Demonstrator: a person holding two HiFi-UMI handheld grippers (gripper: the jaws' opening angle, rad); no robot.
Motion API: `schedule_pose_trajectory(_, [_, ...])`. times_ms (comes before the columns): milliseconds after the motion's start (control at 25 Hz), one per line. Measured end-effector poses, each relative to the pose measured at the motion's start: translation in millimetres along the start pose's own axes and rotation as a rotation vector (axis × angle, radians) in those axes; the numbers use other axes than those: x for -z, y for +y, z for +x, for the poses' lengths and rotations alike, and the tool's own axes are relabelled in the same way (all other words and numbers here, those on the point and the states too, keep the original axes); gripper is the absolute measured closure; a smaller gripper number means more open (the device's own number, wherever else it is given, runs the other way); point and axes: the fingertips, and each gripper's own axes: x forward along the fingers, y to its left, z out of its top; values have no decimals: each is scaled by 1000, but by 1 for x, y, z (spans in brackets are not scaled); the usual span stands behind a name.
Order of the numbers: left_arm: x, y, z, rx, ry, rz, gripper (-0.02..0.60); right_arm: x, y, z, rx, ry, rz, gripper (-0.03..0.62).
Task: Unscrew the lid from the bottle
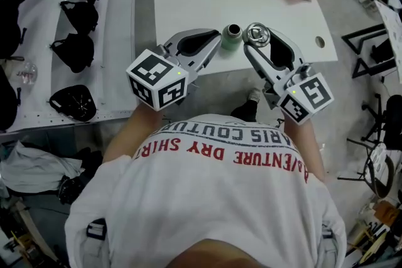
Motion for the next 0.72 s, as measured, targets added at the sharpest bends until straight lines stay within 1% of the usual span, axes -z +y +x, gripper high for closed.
schedule_pose_trajectory(320, [8,4,1,0,16,9,537,9,-7,4,29,17,3,358])
schedule_pose_trajectory(720, [19,17,8,-8,32,-10,537,22,-15,16,33,49,-12,358])
